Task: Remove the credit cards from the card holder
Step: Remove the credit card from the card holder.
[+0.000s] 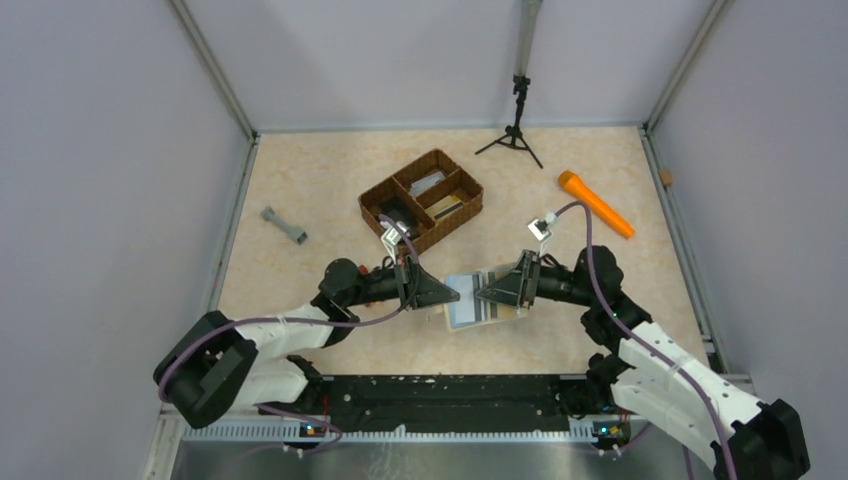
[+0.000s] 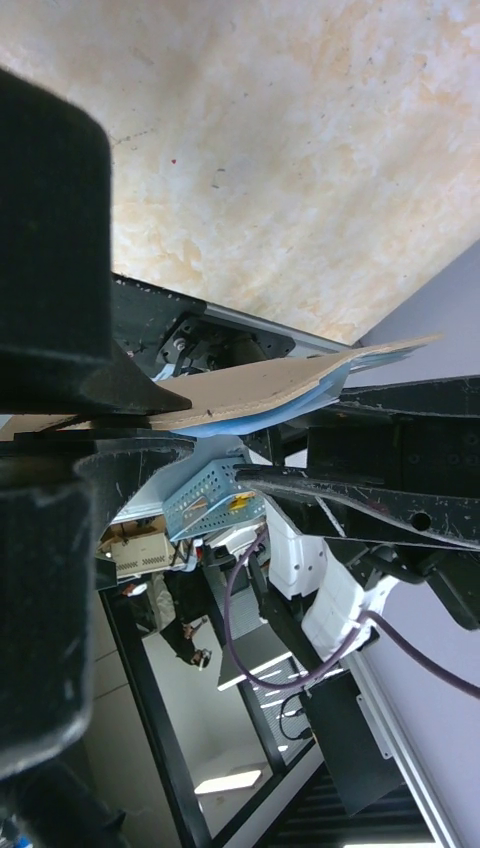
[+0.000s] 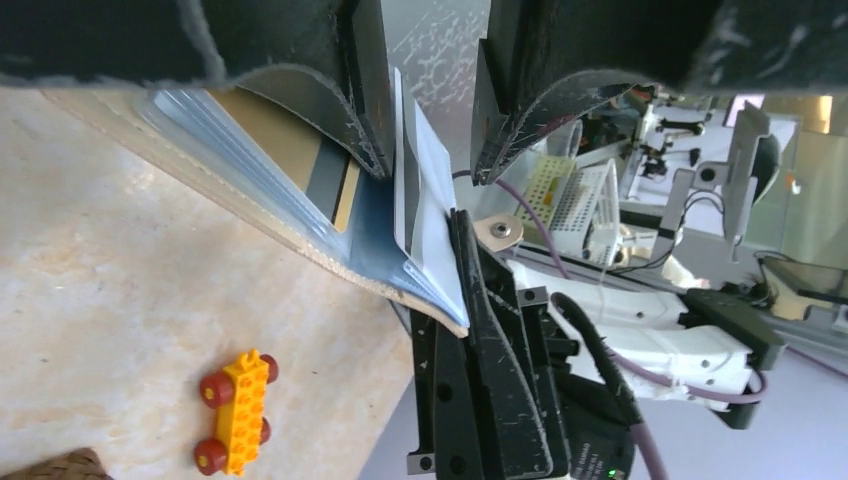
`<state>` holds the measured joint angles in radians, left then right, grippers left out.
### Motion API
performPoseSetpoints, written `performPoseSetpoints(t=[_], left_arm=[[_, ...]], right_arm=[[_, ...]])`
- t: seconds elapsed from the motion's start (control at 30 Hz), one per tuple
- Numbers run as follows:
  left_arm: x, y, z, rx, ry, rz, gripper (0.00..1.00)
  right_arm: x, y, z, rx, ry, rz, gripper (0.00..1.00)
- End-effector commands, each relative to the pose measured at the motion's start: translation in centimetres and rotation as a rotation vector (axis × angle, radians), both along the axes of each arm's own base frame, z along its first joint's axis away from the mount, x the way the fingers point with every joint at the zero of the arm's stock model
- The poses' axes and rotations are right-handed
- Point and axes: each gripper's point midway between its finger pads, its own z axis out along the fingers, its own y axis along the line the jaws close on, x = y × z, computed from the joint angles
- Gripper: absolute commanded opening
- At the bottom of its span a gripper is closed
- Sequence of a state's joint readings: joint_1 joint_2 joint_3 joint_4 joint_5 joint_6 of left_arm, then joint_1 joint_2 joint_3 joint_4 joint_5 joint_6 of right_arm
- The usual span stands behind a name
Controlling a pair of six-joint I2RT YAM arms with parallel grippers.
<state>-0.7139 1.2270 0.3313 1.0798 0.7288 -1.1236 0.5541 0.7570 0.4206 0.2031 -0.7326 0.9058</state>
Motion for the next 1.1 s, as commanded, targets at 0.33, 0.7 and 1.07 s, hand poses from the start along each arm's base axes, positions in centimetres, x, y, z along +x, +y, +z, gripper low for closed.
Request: performPoseSetpoints(t=[0.33,0.7,1.07], left_arm=[[-1.5,1.5,3.8,-0.124,-0.137,0.010,0.00],[-2.0,1.4,4.0,-0.129,-0.133,-0.026,0.00],[-2.0,1.0,3.9,-0.120,-0.127,-0.047,0.00]], right_arm=[[-1.6,0.1,4.0,0.153,-0.065,0.055,0.06],[-1.9,0.6,3.7,0.134,-0.054,0.102,0.02],[-2.6,1.1,4.4,0.145,-0.073,0.147,0.17]])
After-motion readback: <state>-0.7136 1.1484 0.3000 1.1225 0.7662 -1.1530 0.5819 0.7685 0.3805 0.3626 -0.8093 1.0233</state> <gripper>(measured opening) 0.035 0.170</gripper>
